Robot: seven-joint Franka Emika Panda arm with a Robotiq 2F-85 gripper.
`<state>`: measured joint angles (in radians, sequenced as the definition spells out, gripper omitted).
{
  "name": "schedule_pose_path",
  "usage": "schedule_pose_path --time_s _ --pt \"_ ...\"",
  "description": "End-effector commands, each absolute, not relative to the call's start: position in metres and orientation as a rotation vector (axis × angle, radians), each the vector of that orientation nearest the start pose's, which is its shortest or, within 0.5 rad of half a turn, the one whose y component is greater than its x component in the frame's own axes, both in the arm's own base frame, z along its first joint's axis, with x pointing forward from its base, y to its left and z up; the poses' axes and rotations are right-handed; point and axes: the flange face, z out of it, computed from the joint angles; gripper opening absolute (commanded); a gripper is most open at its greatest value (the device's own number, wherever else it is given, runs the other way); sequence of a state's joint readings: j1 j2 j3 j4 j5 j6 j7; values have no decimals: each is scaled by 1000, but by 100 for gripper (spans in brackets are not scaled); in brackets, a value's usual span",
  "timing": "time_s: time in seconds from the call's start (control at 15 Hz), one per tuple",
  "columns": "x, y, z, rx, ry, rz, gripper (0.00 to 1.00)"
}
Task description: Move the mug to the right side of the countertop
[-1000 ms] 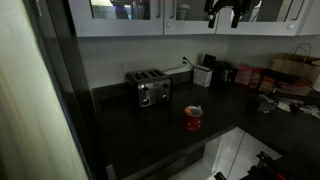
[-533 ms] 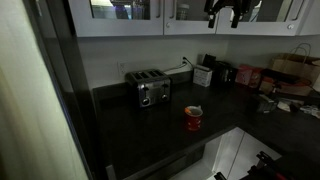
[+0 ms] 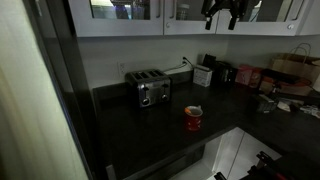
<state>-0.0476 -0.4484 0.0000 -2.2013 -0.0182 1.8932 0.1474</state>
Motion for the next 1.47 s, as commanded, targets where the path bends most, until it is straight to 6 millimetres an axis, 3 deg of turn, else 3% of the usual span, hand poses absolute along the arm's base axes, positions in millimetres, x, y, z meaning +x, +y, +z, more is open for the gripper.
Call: schedule_pose_path --time_s 0.0,0.27,0.47,0.8,1.13,1.33,1.4 --pt "458 -29 541 -3096 602 -269 100" --pt "476 -45 474 -2999 904 -86 100" --pt "482 -56 426 -2948 900 13 100" --pt "474 -88 338 -2726 1092 137 100" --pt "471 -121 255 -2782 1110 333 100" --pt "480 -121 223 -2761 1030 365 100" --pt "469 -121 228 -2776 1073 386 100"
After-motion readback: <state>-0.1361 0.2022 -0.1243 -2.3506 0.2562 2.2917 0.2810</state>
